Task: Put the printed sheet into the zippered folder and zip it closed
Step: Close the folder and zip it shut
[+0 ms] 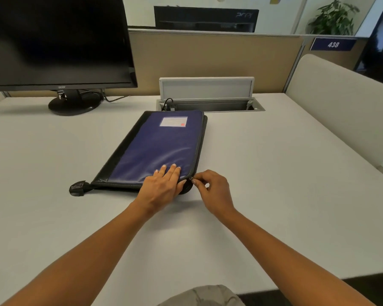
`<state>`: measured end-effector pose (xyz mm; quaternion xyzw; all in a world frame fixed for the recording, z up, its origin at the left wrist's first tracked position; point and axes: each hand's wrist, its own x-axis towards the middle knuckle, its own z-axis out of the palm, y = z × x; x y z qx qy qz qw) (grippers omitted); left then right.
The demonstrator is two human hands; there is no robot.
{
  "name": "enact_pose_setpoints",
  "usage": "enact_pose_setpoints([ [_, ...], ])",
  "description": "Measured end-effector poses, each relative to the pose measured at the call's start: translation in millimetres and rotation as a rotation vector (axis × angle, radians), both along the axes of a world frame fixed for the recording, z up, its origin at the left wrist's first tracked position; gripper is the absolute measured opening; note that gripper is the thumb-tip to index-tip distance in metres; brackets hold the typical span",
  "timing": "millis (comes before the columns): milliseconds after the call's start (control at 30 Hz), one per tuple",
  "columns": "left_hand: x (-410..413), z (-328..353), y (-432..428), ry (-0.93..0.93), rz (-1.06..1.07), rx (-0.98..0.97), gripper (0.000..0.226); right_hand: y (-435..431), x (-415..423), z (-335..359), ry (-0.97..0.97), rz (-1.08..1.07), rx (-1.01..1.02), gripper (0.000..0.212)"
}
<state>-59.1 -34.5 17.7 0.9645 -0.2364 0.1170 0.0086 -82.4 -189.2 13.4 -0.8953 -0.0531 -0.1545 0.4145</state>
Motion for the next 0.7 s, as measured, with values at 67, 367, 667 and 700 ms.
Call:
enact_pose_setpoints([
  [67, -2.6, 6.6, 8.5, -0.126, -0.046, -0.024, 0.073, 7.0, -0.4, 5.5, -0.041, 0.036, -0.016, 0.015],
  [367, -6.1, 24.6, 36.2, -0.312, -0.059, -0.282, 0.068, 34.2, 6.9, 42.5, -0.242, 0.143, -0.024, 0.014],
  [667, -5.5, 36.5, 54.2, -0.427, -0.078, -0.449, 0.064, 42.0, 43.0, 68.1, -0.218, 0.049, 0.028, 0.014],
  [700, -7.0, 35.6, 56.3, -0.429, -0.078, -0.463, 0.064, 40.5, 48.0, 68.8, -0.193, 0.03, 0.036, 0.014],
])
